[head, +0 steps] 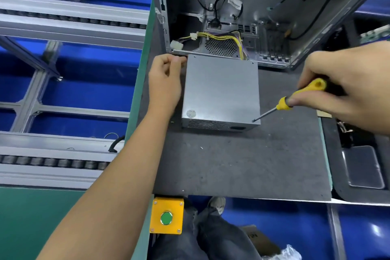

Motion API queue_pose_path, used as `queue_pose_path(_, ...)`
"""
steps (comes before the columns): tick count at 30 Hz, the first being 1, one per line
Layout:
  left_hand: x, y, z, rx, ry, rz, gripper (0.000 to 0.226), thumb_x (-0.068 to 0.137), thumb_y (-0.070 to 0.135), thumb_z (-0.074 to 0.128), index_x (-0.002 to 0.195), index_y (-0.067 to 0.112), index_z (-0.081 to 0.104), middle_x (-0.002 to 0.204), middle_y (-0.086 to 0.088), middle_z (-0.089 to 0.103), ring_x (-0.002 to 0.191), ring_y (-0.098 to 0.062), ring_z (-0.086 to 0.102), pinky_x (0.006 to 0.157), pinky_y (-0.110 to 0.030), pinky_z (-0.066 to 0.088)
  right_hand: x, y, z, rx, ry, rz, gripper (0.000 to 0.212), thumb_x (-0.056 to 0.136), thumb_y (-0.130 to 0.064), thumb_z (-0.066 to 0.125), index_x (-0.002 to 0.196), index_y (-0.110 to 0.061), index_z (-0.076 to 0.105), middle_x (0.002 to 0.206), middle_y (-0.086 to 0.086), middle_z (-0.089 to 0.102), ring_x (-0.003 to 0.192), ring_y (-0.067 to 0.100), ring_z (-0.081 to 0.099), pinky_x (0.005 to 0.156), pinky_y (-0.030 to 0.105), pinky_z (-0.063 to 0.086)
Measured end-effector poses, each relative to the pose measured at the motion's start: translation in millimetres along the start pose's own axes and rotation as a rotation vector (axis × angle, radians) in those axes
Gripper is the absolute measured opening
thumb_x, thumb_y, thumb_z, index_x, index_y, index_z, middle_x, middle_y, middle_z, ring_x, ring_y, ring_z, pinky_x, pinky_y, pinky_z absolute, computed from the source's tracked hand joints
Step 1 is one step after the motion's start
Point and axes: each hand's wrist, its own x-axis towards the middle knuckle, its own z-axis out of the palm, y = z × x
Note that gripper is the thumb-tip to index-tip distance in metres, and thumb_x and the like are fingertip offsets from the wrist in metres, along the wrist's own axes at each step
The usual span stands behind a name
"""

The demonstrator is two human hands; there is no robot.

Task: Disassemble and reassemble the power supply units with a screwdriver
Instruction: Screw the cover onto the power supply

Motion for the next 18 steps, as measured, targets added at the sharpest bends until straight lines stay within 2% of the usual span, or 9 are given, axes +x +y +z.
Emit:
queue_pose_path(1,-1,-1,-4,0.006,0.028,0.011,0.007,0.095,0.025,0.059,0.096,0.018,0.061,0.104,-0.006,0.075,0.101,-0.023,0.071,0.096,-0.05,0.054,-1,-1,1,-0.033,0.002,0.04,0.043,0.089,-0.061,0.059,0.068,-0.023,0.051,0.05,-0.003,0.046,0.047,0.021,0.042,0.05,0.027,0.036)
queue_pose_path(3,-4,-3,-10,0.024,0.076,0.03,0.007,0.092,0.021,0.063,0.096,0.016,0.066,0.099,-0.009,0.074,0.097,-0.023,0.072,0.095,-0.045,0.056,-3,-3,3,-0.031,-0.012,0.112,0.045,0.087,-0.07,0.047,0.07,-0.027,0.047,0.052,0.001,0.048,0.049,0.026,0.044,0.052,0.032,0.038)
queue_pose_path(5,-8,-4,-15,0.054,0.108,0.041,0.005,0.092,0.017,0.064,0.095,0.017,0.068,0.096,-0.008,0.074,0.092,-0.022,0.072,0.092,-0.042,0.057,-6,-4,4,0.073,-0.042,0.103,0.031,0.084,-0.058,0.053,0.087,-0.028,0.046,0.069,-0.006,0.051,0.059,0.017,0.049,0.058,0.035,0.04)
queue_pose_path(7,-12,-4,-18,0.056,0.121,0.037,0.007,0.093,0.015,0.065,0.094,0.02,0.069,0.091,-0.007,0.073,0.085,-0.017,0.07,0.088,-0.038,0.059,-5,-5,1,0.074,-0.07,0.078,0.025,0.084,-0.048,0.058,0.089,-0.028,0.044,0.075,-0.011,0.049,0.067,0.01,0.049,0.061,0.038,0.042)
queue_pose_path(10,-18,-4,-21,0.032,0.131,0.009,0.01,0.093,0.011,0.066,0.099,0.018,0.07,0.086,-0.004,0.072,0.077,-0.01,0.068,0.081,-0.03,0.059,-4,-5,-2,0.026,-0.09,0.108,0.046,0.076,-0.073,0.044,0.082,-0.028,0.043,0.069,-0.01,0.058,0.063,0.02,0.053,0.058,0.036,0.044)
queue_pose_path(12,-21,-4,-22,0.03,0.131,-0.001,0.013,0.094,0.01,0.066,0.102,0.019,0.07,0.086,-0.003,0.073,0.077,-0.009,0.068,0.076,-0.023,0.056,-4,-4,-2,-0.018,-0.07,0.103,0.05,0.074,-0.08,0.04,0.086,-0.031,0.041,0.075,-0.011,0.06,0.066,0.024,0.056,0.059,0.036,0.045)
queue_pose_path(15,-24,-7,-25,0.032,0.128,-0.012,0.013,0.094,0.012,0.066,0.101,0.021,0.073,0.086,0.001,0.074,0.076,-0.008,0.068,0.072,-0.018,0.054,-3,-2,-1,0.113,-0.113,0.056,0.025,0.081,-0.05,0.053,0.097,-0.035,0.041,0.093,-0.014,0.045,0.077,0.003,0.057,0.072,0.036,0.049)
queue_pose_path(17,-26,-9,-27,0.046,0.124,-0.019,0.012,0.095,0.015,0.066,0.1,0.023,0.074,0.084,0.004,0.075,0.076,-0.007,0.069,0.071,-0.016,0.053,1,0,-2,0.11,-0.129,0.037,0.012,0.083,-0.033,0.057,0.094,-0.032,0.051,0.089,-0.014,0.042,0.076,-0.006,0.051,0.073,0.022,0.043)
queue_pose_path(18,-26,-9,-28,0.05,0.122,-0.024,0.011,0.095,0.016,0.065,0.1,0.023,0.074,0.084,0.004,0.075,0.075,-0.007,0.069,0.07,-0.015,0.053,3,1,-2,0.097,-0.108,0.044,0.008,0.082,-0.035,0.059,0.088,-0.031,0.057,0.084,-0.015,0.044,0.073,-0.006,0.049,0.071,0.024,0.043)
